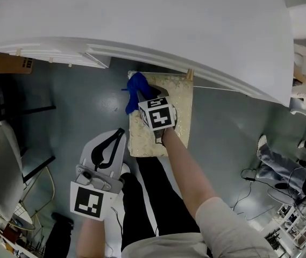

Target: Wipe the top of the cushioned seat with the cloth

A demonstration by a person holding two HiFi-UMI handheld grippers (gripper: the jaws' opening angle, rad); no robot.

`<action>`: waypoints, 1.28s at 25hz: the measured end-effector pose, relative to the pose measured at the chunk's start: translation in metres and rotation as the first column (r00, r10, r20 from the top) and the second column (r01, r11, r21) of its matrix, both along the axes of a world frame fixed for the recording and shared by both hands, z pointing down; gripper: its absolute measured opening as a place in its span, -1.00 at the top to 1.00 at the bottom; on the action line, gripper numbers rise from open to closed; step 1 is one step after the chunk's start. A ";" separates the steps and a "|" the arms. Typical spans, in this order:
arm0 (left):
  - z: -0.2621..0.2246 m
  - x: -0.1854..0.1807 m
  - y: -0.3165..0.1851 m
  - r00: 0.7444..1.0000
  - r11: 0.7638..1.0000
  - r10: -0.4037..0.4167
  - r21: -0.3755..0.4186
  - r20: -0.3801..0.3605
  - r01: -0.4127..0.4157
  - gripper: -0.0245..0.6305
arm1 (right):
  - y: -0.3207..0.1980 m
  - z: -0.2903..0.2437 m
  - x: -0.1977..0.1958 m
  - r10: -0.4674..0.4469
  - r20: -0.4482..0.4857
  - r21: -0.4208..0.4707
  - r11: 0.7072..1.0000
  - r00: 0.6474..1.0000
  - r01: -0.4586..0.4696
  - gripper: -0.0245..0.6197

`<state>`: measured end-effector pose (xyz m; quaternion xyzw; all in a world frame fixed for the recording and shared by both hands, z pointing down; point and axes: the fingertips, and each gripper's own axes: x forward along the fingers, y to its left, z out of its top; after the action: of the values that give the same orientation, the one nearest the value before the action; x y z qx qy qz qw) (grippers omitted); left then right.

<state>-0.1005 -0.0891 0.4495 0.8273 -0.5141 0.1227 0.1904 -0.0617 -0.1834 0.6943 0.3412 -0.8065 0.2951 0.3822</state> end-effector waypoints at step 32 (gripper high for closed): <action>0.001 0.043 -0.013 0.996 0.996 0.091 0.002 -0.020 -0.091 0.93 | -0.024 0.010 0.189 0.343 -0.067 -0.010 0.939 0.937 -0.345 0.55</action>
<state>-0.0572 -0.1019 0.4509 0.8512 -0.4739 0.1229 0.1891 0.1274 -0.2074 0.7046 0.4820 -0.7186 0.3551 0.3539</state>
